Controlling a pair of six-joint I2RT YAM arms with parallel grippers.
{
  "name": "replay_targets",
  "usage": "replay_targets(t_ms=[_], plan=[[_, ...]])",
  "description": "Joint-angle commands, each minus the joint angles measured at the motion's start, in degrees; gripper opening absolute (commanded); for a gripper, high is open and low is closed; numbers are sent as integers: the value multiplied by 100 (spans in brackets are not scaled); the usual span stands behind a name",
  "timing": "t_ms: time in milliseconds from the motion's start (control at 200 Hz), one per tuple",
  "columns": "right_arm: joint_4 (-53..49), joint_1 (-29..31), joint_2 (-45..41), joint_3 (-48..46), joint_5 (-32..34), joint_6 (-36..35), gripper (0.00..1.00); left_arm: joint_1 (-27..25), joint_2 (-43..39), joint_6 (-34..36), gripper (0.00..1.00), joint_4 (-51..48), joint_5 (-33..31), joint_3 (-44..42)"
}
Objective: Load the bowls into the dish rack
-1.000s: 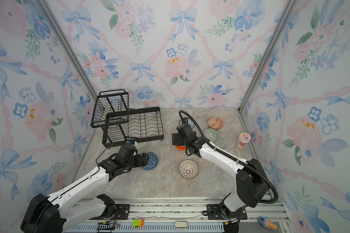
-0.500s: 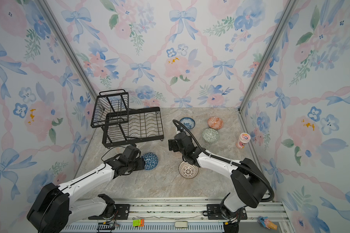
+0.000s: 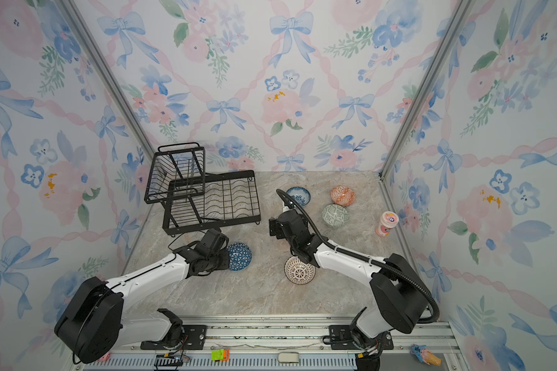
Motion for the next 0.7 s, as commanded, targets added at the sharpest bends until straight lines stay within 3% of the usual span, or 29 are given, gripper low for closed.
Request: replay_targets(t_ms=[0, 375, 695], plan=[[17, 89, -12, -5, 159, 31, 97, -33, 46, 164, 26, -181, -57, 154], [-77, 93, 55, 57, 250, 88, 97, -33, 104, 200, 12, -175, 96, 278], [-157, 86, 124, 110, 283, 136, 97, -33, 428, 293, 0, -173, 95, 1052]])
